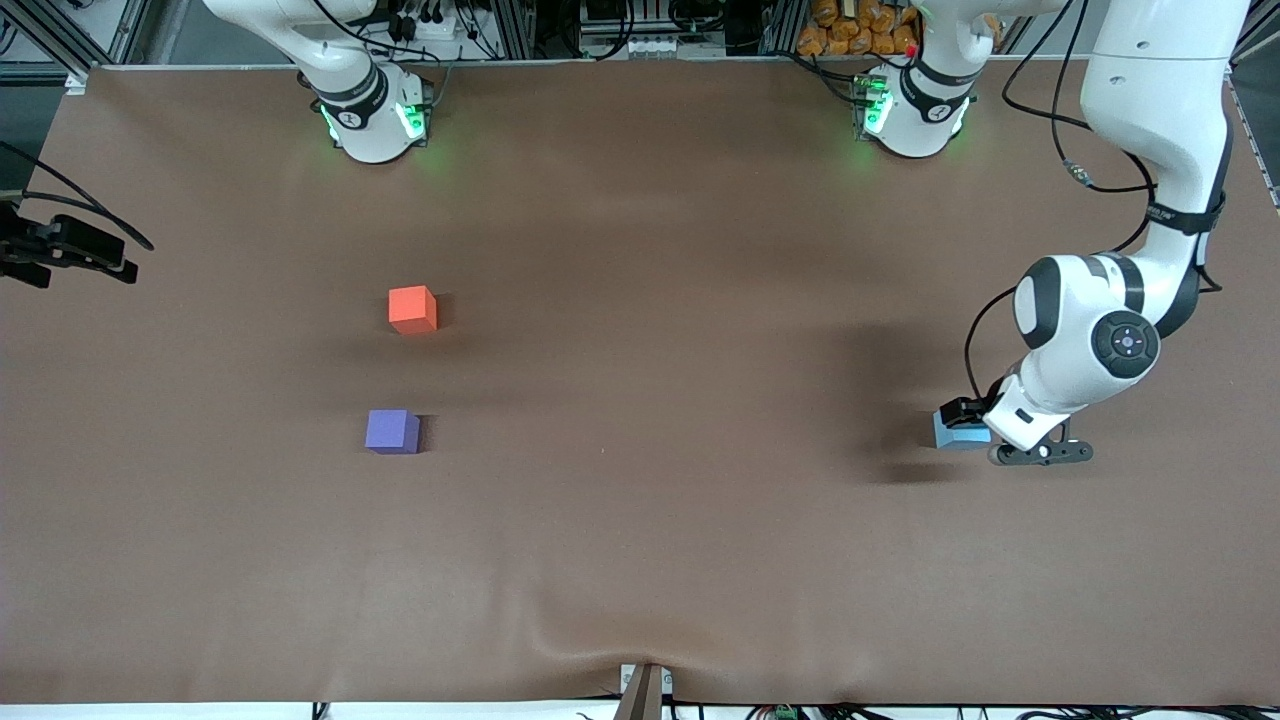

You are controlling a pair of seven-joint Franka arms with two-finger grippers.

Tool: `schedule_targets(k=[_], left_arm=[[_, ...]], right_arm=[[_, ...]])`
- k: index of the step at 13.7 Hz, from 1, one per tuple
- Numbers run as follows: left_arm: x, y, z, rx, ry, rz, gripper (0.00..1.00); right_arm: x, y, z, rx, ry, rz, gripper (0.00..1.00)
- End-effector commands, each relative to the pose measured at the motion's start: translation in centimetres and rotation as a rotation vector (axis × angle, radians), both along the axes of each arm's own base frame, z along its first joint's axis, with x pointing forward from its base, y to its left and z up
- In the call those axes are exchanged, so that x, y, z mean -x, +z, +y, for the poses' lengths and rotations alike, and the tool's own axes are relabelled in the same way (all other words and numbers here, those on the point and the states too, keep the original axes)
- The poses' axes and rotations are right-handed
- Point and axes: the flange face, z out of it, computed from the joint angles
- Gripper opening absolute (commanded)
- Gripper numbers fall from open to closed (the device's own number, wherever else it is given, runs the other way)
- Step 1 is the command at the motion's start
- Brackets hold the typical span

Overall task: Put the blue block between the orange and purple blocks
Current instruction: 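Close the left gripper on the light blue cube and lift it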

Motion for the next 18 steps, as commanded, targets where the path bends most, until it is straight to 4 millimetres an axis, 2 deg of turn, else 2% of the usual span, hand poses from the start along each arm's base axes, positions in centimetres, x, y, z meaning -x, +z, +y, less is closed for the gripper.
schedule_targets(k=[1, 2, 3, 4, 5, 6, 8, 11, 13, 15, 17, 18], left_arm=[[-1.0, -1.2, -0.4, 0.017, 0.009, -0.004, 0.89], [-1.1, -1.4, -0.5, 0.018, 0.007, -0.003, 0.76], [-1.1, -1.6, -0.5, 0.018, 0.002, 0.000, 0.58], [-1.0, -1.8, -0.5, 0.017, -0.007, 0.004, 0.35], [-0.9, -2.0, -0.5, 0.017, -0.009, 0.010, 0.07], [-0.6, -2.1, -1.4, 0.023, -0.021, 0.018, 0.00], [-0.5, -1.3, -4.0, 0.042, -0.039, 0.015, 0.00], [-1.0, 2.1, -8.5, 0.069, -0.099, -0.039, 0.00], [-1.7, 4.5, -12.9, 0.082, -0.164, -0.031, 0.00], [-1.8, 7.1, -18.3, 0.084, -0.175, -0.017, 0.00], [-1.3, 8.7, -23.3, 0.089, -0.155, -0.017, 0.00], [-1.2, 8.9, -25.2, 0.092, -0.141, -0.018, 0.00]], right_arm=[[0.1, 0.4, 0.1, -0.003, 0.002, 0.001, 1.00], [0.1, 0.4, 0.1, -0.003, 0.002, 0.001, 1.00], [0.1, 0.4, 0.2, -0.003, 0.004, 0.001, 1.00], [0.1, 0.4, 0.2, -0.003, 0.004, 0.001, 1.00], [0.1, 0.4, 0.2, -0.003, 0.004, 0.001, 1.00], [0.1, 0.4, 0.2, -0.003, 0.004, 0.001, 1.00], [0.1, 0.4, 0.2, -0.003, 0.004, 0.001, 1.00], [0.1, 0.5, 0.0, -0.003, -0.001, -0.001, 1.00], [0.1, 0.5, 0.0, 0.000, -0.001, -0.007, 1.00], [0.0, 0.6, -0.2, -0.002, -0.004, -0.008, 1.00], [0.0, 0.6, 0.0, -0.003, -0.001, -0.010, 1.00], [0.0, 0.7, 0.3, -0.003, 0.004, -0.013, 1.00]])
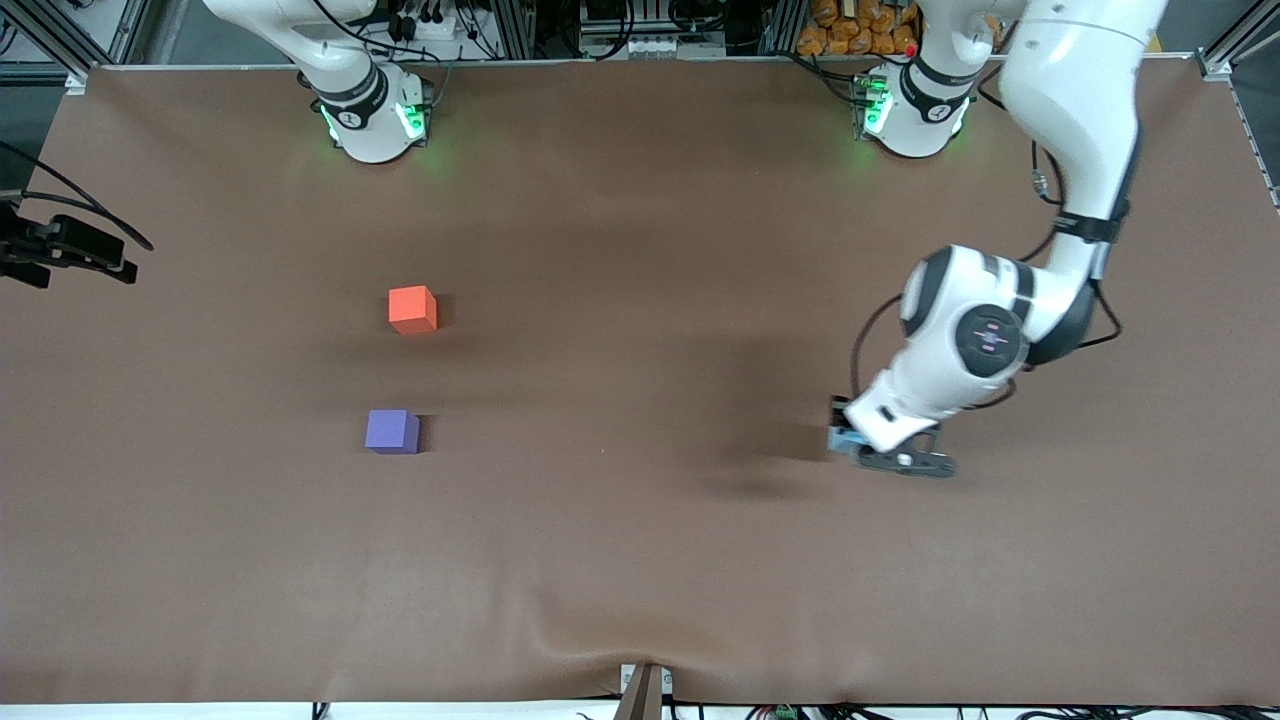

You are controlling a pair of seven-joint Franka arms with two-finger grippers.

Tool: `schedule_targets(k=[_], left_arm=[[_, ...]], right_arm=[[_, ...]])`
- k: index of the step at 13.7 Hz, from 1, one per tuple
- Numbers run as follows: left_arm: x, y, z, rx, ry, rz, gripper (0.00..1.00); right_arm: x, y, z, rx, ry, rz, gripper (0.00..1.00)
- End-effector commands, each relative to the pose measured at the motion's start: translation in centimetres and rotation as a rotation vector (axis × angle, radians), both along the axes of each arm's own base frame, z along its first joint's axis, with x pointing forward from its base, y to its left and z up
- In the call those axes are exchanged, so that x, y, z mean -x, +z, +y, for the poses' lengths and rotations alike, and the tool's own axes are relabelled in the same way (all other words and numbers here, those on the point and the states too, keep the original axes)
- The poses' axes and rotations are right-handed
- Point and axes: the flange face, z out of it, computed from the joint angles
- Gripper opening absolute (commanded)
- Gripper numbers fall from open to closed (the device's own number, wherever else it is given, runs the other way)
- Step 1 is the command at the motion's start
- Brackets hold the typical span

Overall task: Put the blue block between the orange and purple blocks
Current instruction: 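Carry the blue cube to mid-table while the right gripper reaches toward it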

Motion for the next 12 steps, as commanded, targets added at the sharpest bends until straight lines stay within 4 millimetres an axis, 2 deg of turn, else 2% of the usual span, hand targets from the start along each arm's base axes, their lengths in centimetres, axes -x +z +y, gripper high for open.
schedule_targets(k=[1, 4, 6, 8, 10, 12], left_arm=[[0.1, 1.4, -5.4, 0.022, 0.038, 0.004, 0.00], [1.0, 1.2, -12.2, 0.049, 0.081, -0.009, 0.00], [1.7, 0.2, -15.6, 0.067, 0.104, 0.003, 0.00], [2.3, -0.3, -18.6, 0.104, 0.129, 0.020, 0.00], [4.1, -1.1, -22.4, 0.113, 0.171, 0.033, 0.00], [6.3, -1.8, -26.1, 0.120, 0.193, 0.043, 0.00]], right_arm=[[0.0, 0.7, 0.3, -0.004, 0.002, -0.011, 1.00], [-0.1, 0.6, 0.4, -0.006, 0.005, -0.009, 1.00], [-0.3, 0.2, 0.9, -0.007, 0.014, -0.003, 1.00], [-1.5, -2.1, 2.6, -0.025, 0.039, 0.035, 1.00], [-3.3, -4.9, 4.8, -0.055, 0.065, 0.056, 1.00], [-4.5, -6.2, 6.4, -0.100, 0.075, 0.034, 1.00]])
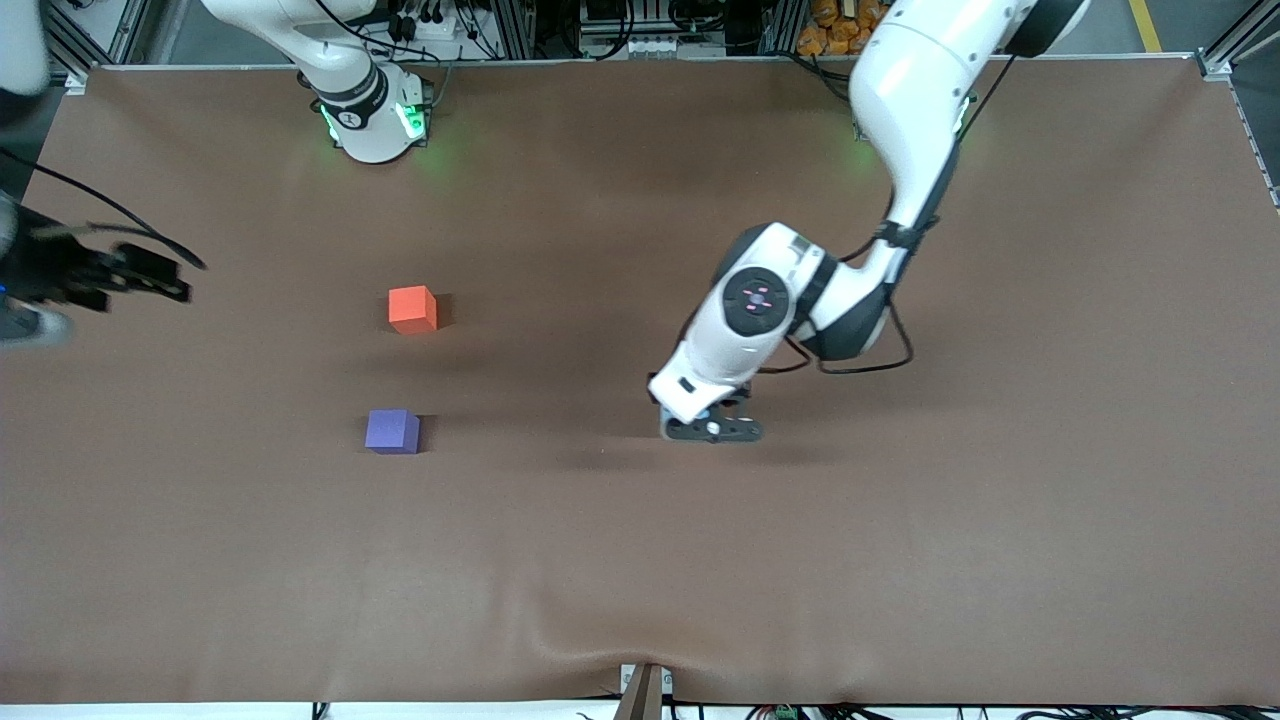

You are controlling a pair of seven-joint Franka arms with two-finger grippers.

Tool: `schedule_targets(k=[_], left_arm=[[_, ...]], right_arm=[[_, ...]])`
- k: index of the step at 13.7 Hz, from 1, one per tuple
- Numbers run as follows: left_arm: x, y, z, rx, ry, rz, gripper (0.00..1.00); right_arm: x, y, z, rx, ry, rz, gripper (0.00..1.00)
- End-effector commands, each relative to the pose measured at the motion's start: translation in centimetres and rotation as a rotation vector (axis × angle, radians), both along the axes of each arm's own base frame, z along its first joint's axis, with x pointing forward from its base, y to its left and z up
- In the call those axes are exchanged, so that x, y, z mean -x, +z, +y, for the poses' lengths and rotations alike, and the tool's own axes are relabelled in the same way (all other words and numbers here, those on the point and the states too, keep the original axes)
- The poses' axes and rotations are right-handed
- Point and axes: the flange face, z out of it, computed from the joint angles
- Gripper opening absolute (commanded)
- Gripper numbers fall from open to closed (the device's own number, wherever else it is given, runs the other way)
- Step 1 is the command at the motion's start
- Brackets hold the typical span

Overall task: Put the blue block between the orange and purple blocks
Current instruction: 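Carry the blue cube to mid-table while the right gripper reaches toward it, then grasp the blue cube with the right gripper while the left gripper releases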

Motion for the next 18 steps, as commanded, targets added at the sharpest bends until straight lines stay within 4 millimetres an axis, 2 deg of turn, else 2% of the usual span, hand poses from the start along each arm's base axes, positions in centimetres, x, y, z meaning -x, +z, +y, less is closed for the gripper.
schedule_targets(k=[1, 2, 4, 5, 7, 8, 9, 11, 13, 15, 16, 18], left_arm=[[2.0, -0.8, -4.9, 0.015, 0.039, 0.021, 0.00], [2.9, -1.6, -6.2, 0.014, 0.024, 0.026, 0.00], [4.9, -3.6, -8.1, 0.001, -0.011, 0.039, 0.00], [5.6, -4.2, -8.7, -0.006, -0.021, 0.044, 0.00], [7.7, -6.8, -10.2, -0.026, -0.050, 0.060, 0.00], [7.9, -7.2, -10.4, -0.024, -0.055, 0.055, 0.15], [8.2, -7.0, -10.7, -0.024, -0.057, 0.054, 0.99], [8.1, -5.9, -10.7, -0.020, -0.041, 0.044, 1.00], [7.2, -3.4, -10.2, -0.018, -0.042, 0.014, 1.00], [5.5, 1.3, -8.0, -0.061, -0.038, -0.023, 1.00], [4.5, 4.6, -6.2, -0.086, -0.026, -0.033, 1.00], [1.8, 10.8, -0.5, -0.111, 0.052, -0.008, 1.00]], right_arm=[[-1.6, -2.3, 1.5, -0.057, 0.014, 0.011, 1.00], [-2.0, -3.9, 2.4, -0.059, 0.027, 0.043, 1.00], [-2.2, -5.2, 6.7, -0.047, 0.082, 0.060, 1.00], [-2.3, -5.9, 8.0, -0.041, 0.079, 0.070, 1.00], [-2.6, -7.3, 10.0, -0.032, 0.030, 0.085, 1.00], [-2.5, -7.7, 11.3, -0.030, 0.035, 0.079, 1.00], [-2.5, -8.0, 12.4, -0.025, 0.036, 0.076, 1.00], [-2.3, -9.6, 12.9, -0.018, 0.018, 0.095, 1.00], [-1.7, -12.4, 14.3, -0.013, 0.034, 0.100, 1.00], [-0.6, -15.4, 16.3, -0.008, 0.054, 0.110, 1.00], [0.1, -16.9, 17.8, -0.004, 0.058, 0.113, 1.00], [1.3, -18.6, 21.4, 0.008, 0.039, 0.094, 1.00]])
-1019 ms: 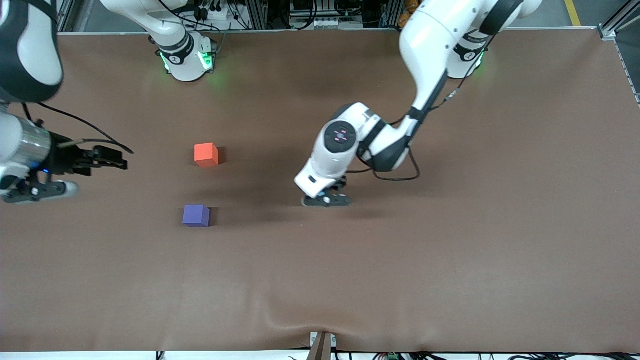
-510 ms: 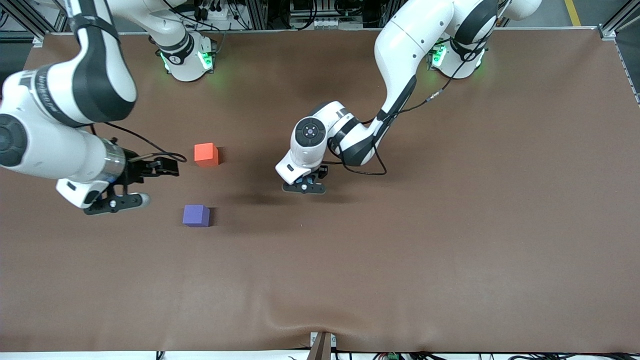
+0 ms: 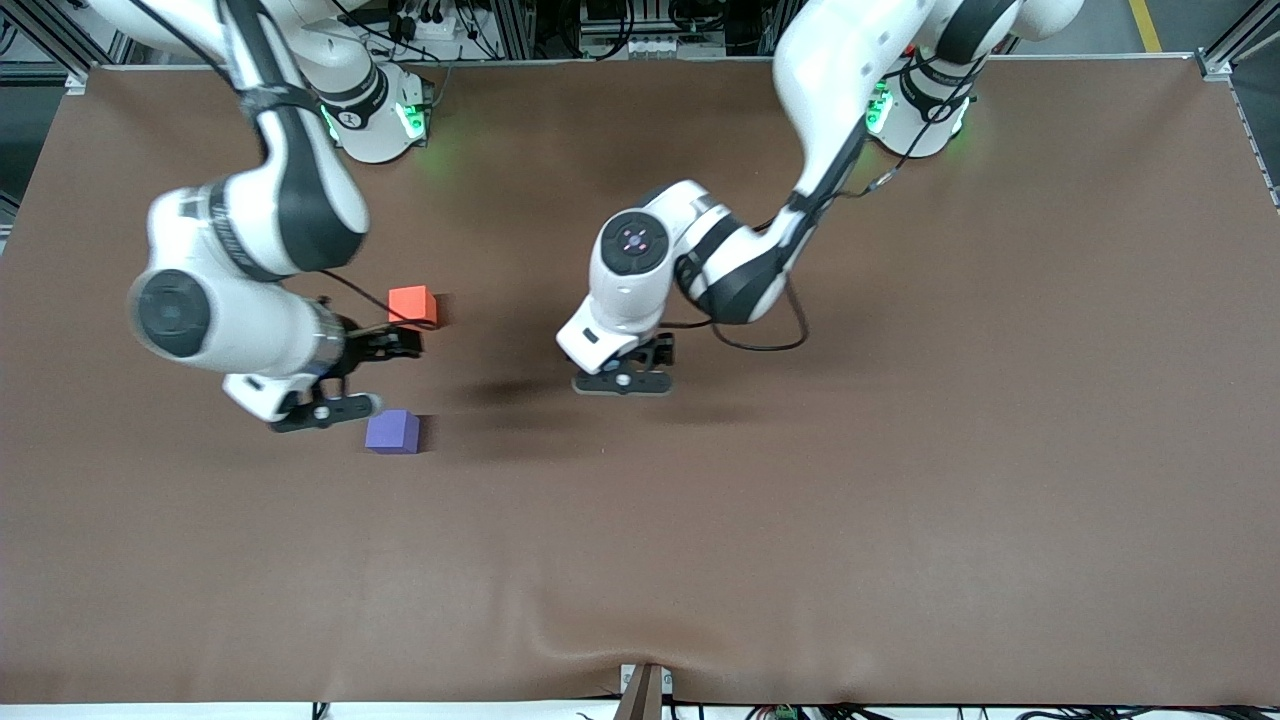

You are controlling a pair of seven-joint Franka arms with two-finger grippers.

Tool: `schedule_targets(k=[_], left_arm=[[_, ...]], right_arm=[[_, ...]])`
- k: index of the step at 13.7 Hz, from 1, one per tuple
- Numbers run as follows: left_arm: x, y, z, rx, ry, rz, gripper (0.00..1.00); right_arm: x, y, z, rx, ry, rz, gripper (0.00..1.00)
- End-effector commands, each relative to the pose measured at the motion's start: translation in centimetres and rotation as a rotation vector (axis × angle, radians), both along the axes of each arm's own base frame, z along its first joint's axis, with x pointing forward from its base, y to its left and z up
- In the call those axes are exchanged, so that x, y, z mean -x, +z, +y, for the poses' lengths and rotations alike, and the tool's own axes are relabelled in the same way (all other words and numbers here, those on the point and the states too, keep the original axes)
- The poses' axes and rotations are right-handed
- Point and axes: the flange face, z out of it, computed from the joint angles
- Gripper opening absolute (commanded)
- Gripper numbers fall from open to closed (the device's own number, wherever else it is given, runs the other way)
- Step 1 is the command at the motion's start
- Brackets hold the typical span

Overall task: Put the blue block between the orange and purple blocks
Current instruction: 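Grasp the blue cube with the right gripper while the left gripper releases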

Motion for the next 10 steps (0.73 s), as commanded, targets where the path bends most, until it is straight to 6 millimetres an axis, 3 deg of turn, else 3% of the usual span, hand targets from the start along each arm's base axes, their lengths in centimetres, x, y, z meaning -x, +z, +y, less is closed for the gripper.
schedule_targets(k=[1, 3, 5, 8, 10], left_arm=[[-3.4, 9.5, 9.3, -0.047, 0.108, 0.015, 1.00], [-4.7, 16.0, 15.5, -0.051, 0.189, 0.017, 1.00], [-5.9, 21.2, 23.1, -0.058, 0.249, 0.020, 1.00], [-6.3, 25.9, 32.7, -0.077, 0.202, 0.032, 1.00], [-6.0, 28.0, 37.6, -0.087, 0.184, 0.041, 1.00]], right_arm=[[2.1, -2.3, 5.4, 0.012, 0.002, -0.013, 1.00], [3.1, -4.4, 10.0, 0.011, 0.066, -0.045, 1.00], [4.2, -6.9, 14.2, 0.005, 0.125, -0.088, 1.00], [6.6, -11.4, 21.0, 0.024, 0.071, -0.144, 1.00], [6.6, -13.2, 23.4, 0.040, 0.027, -0.156, 1.00]])
